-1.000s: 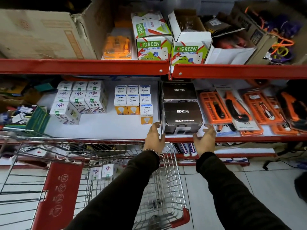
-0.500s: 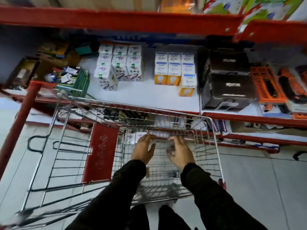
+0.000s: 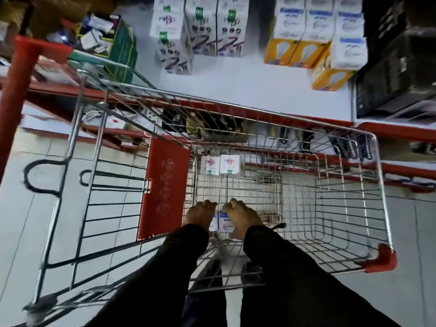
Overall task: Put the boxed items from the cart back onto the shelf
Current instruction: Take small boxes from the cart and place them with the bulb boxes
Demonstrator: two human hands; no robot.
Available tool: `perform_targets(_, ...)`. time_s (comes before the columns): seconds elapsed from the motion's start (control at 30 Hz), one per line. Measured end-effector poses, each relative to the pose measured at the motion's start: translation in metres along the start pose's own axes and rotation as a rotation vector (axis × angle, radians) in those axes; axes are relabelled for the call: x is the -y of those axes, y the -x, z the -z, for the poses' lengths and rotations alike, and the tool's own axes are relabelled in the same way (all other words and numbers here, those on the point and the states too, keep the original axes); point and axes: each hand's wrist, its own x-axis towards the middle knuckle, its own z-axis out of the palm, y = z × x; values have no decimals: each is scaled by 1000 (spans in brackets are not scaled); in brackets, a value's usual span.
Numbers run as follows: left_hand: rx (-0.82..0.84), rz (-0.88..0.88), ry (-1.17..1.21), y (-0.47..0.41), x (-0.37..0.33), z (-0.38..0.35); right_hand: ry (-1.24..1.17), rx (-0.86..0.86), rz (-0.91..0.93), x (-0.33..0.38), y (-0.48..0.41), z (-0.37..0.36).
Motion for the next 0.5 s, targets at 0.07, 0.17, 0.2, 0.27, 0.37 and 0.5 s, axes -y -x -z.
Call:
perform_targets(0.07,-15,17,20,-8,-1,-11,59,23,11,2,-10,-4)
perform_targets(0.17,-9,-5,-76,-17,-3,-18,100,25,20,2,-21,-8)
perform_targets(0.2,-9,-3,-94,-16,-3,-19,105,20,24,3,-23,-9)
perform_targets(0.27,3,23,-83,-15,-3,-20,100,9,30,2,-23,-9)
perform_targets(0.37,-2,30,-44,-7,0,-15,25,-34,21,-2,-12,-3)
perform_targets(0.5,-91,13,14,17,3,17,-15,-125,-4,-13,17,19)
